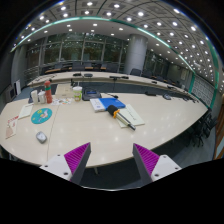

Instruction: Arrange mouse

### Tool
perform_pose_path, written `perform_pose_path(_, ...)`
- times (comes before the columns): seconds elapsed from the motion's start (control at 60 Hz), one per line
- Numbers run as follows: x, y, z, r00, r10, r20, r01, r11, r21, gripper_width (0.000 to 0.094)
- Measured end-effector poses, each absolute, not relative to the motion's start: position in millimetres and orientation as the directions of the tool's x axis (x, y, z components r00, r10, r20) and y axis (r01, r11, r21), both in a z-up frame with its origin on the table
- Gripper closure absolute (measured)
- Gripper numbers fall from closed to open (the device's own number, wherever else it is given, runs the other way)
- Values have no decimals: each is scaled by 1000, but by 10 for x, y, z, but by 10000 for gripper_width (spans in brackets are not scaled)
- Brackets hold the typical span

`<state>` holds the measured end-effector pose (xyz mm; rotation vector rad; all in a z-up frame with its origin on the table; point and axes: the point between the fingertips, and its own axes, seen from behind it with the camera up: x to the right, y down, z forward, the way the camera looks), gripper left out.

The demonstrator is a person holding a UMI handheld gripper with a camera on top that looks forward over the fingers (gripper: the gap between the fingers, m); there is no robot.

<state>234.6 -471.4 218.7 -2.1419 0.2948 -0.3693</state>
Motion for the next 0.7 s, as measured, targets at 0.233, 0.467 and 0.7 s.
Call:
perform_pose_path(0.233,1945,-4807,1351,944,-306,121,-105,-629,-771,77)
perform_pose_path(0.467,938,-4443,526,981,-185,57,-84,-672,-736,85)
perform_pose_path(0.7,-199,-3556,101,997,-77,-11,-60,-674,-736,80)
